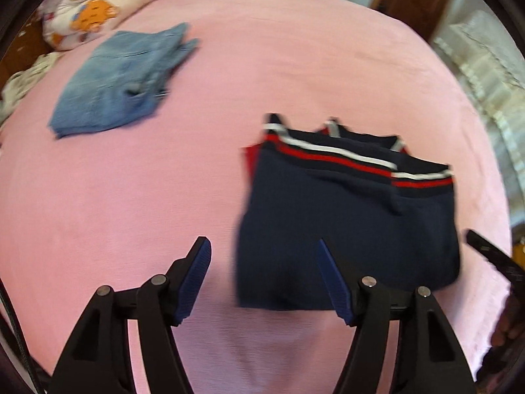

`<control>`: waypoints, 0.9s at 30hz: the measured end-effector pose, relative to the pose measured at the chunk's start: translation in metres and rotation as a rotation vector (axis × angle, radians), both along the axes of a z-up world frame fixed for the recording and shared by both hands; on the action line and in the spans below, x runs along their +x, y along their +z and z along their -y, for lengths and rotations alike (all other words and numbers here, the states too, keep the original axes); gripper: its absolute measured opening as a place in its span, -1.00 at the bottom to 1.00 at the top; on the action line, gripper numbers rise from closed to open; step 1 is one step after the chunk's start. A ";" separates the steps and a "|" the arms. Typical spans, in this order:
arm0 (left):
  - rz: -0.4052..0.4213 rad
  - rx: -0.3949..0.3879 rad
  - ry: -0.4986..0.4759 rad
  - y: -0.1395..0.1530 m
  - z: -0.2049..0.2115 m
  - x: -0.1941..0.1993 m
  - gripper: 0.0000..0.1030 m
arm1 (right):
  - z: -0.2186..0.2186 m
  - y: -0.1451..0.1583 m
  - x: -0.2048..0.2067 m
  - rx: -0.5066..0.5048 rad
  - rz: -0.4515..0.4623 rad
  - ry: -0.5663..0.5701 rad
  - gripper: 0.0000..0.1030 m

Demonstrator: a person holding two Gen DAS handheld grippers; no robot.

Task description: Fold large clothes

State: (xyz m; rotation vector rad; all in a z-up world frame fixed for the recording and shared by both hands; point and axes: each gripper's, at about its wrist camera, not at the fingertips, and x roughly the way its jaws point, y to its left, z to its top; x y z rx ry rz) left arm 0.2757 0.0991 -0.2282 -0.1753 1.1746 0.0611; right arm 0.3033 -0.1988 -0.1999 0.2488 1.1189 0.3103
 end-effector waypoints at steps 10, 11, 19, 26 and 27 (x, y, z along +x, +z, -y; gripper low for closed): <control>-0.048 -0.046 -0.198 -0.026 0.080 0.033 -0.61 | -0.052 -0.032 0.004 0.070 -0.052 0.097 -0.97; -0.063 -0.072 -0.215 -0.031 0.084 0.037 -0.85 | -0.055 -0.037 0.007 0.081 -0.063 0.104 -1.00; -0.136 -0.149 -0.277 -0.067 0.109 0.068 -0.90 | -0.072 -0.063 0.038 0.116 -0.114 0.119 -1.00; -0.094 -0.184 -0.204 -0.072 0.100 0.105 -0.90 | -0.074 -0.074 0.071 0.179 -0.112 0.102 -1.00; -0.084 -0.186 -0.198 -0.072 0.099 0.109 -0.90 | -0.075 -0.074 0.075 0.169 -0.103 0.101 -1.00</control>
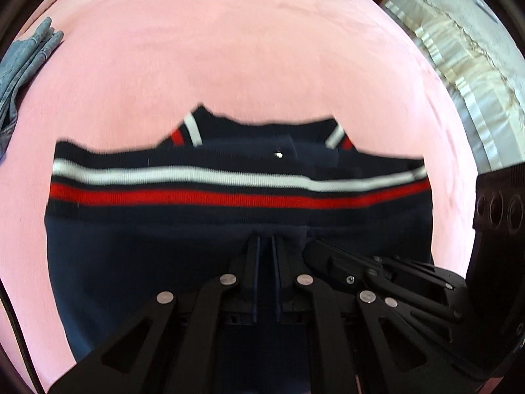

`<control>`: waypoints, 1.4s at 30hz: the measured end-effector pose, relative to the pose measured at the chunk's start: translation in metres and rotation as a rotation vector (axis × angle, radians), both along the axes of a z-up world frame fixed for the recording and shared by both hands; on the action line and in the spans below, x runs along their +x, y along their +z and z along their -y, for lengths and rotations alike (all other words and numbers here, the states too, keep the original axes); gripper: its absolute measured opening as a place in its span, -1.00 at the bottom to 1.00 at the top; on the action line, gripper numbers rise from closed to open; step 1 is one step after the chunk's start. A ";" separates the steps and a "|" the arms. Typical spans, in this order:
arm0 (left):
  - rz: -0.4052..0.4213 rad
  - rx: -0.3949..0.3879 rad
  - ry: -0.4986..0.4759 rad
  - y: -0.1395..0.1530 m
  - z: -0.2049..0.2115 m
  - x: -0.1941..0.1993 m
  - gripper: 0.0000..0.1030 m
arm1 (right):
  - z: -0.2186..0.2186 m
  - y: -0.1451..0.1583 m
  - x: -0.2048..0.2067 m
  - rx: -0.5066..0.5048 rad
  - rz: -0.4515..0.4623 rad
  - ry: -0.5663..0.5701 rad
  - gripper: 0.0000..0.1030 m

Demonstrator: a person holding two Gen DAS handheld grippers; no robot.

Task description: Fold large clothes

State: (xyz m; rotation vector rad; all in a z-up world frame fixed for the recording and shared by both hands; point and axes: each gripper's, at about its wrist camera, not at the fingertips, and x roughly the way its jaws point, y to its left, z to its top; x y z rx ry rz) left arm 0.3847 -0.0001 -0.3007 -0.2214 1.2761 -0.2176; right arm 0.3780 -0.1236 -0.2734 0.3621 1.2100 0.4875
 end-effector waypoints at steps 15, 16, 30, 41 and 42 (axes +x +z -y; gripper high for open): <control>0.026 -0.005 0.098 -0.012 -0.024 0.017 -0.96 | 0.022 0.007 0.024 -0.061 0.036 -0.066 -1.00; 0.025 0.000 0.095 -0.012 -0.026 0.016 -0.96 | 0.029 0.006 0.023 -0.051 0.025 -0.076 -1.00; 0.034 0.110 0.175 0.005 -0.071 0.003 -0.96 | 0.090 0.023 0.008 -0.167 0.059 -0.262 -1.00; 0.052 0.162 0.225 0.002 -0.083 0.004 -0.96 | 0.135 0.026 0.000 -0.285 0.042 -0.421 -1.00; 0.053 0.162 0.229 0.003 -0.087 0.007 -0.96 | 0.139 0.027 -0.002 -0.292 0.043 -0.426 -1.00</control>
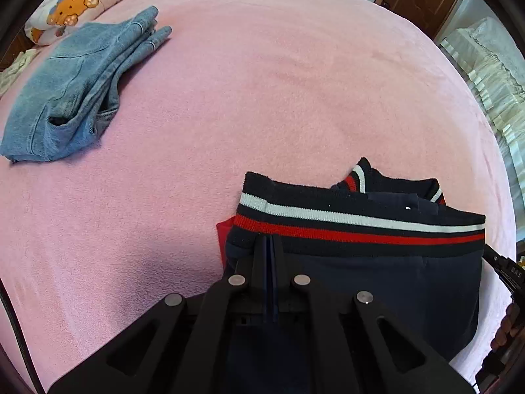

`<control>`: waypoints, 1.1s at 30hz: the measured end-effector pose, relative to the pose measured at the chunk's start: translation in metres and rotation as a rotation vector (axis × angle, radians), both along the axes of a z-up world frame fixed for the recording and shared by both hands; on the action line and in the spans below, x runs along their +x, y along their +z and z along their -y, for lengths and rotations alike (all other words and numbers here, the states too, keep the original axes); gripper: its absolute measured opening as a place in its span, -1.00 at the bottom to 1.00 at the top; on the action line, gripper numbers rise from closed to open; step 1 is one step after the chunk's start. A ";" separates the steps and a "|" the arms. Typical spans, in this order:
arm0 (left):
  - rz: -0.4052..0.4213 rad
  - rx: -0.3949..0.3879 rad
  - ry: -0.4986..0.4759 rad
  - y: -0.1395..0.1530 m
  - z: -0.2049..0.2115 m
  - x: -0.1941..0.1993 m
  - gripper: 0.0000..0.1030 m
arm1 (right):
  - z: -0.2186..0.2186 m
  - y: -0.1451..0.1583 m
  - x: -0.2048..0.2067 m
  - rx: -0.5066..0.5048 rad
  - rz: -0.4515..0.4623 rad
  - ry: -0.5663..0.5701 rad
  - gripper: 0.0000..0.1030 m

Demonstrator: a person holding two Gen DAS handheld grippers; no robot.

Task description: Fold large clothes

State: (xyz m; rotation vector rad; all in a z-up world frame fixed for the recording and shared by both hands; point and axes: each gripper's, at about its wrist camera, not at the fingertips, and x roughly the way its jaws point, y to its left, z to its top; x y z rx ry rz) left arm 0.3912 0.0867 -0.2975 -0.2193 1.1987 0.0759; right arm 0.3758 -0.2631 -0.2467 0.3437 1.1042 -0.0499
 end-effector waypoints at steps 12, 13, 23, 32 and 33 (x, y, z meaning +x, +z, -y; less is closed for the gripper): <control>0.002 0.009 0.015 0.025 -0.016 -0.019 -0.90 | 0.015 0.024 -0.018 0.024 0.030 -0.040 -1.00; 0.005 0.012 0.019 0.028 -0.016 -0.021 -0.89 | 0.013 0.028 -0.019 0.024 0.034 -0.039 -1.00; -0.056 -0.048 0.117 0.031 -0.033 -0.070 -0.87 | -0.025 0.064 -0.024 0.122 0.066 0.057 -1.00; -0.095 -0.098 0.180 0.033 -0.040 -0.131 -0.87 | -0.078 0.076 -0.024 0.204 0.046 0.203 -1.00; -0.097 -0.108 0.187 0.033 -0.040 -0.136 -0.87 | -0.085 0.075 -0.024 0.217 0.042 0.222 -1.00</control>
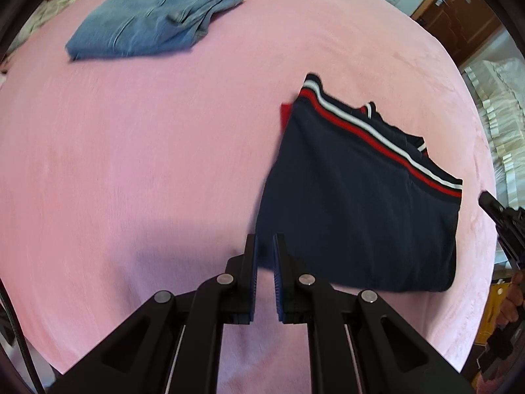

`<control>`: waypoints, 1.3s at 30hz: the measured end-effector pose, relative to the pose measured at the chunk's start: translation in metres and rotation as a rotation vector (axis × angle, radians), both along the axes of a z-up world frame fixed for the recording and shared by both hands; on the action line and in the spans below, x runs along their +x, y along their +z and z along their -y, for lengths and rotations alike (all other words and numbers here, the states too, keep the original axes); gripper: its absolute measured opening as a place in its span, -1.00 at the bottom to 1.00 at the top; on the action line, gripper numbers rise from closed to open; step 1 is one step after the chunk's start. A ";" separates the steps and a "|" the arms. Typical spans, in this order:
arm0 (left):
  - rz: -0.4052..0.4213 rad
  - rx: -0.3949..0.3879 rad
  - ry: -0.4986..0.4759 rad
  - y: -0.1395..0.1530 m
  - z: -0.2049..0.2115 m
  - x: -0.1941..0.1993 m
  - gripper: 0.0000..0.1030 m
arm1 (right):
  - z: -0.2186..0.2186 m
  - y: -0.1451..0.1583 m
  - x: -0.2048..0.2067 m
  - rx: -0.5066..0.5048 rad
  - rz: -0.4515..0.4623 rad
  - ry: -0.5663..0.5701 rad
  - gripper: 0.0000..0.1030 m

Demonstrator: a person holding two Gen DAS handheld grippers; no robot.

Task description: Fold large clothes

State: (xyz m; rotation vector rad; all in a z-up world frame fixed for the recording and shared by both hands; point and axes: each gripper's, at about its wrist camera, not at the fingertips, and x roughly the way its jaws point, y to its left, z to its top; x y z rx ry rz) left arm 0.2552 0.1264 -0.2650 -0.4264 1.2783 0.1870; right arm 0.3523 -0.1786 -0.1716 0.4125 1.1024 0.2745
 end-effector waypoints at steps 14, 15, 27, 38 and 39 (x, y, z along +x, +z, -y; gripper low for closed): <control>-0.076 -0.146 0.091 -0.036 0.006 -0.040 -0.81 | -0.077 -0.051 -0.001 0.022 -0.151 0.171 -1.00; -0.078 -0.162 0.100 -0.038 0.006 -0.044 -0.81 | -0.079 -0.056 -0.001 0.024 -0.162 0.176 -1.00; -0.039 -0.360 0.174 -0.054 0.010 -0.053 -0.62 | -0.076 -0.093 -0.006 0.000 -0.251 0.158 -1.00; 0.009 -0.506 0.269 -0.076 0.018 -0.048 -0.37 | -0.081 -0.100 -0.001 -0.045 -0.254 0.169 -1.00; 0.011 -0.506 0.272 -0.078 0.020 -0.047 -0.35 | -0.081 -0.100 -0.001 -0.044 -0.255 0.169 -1.00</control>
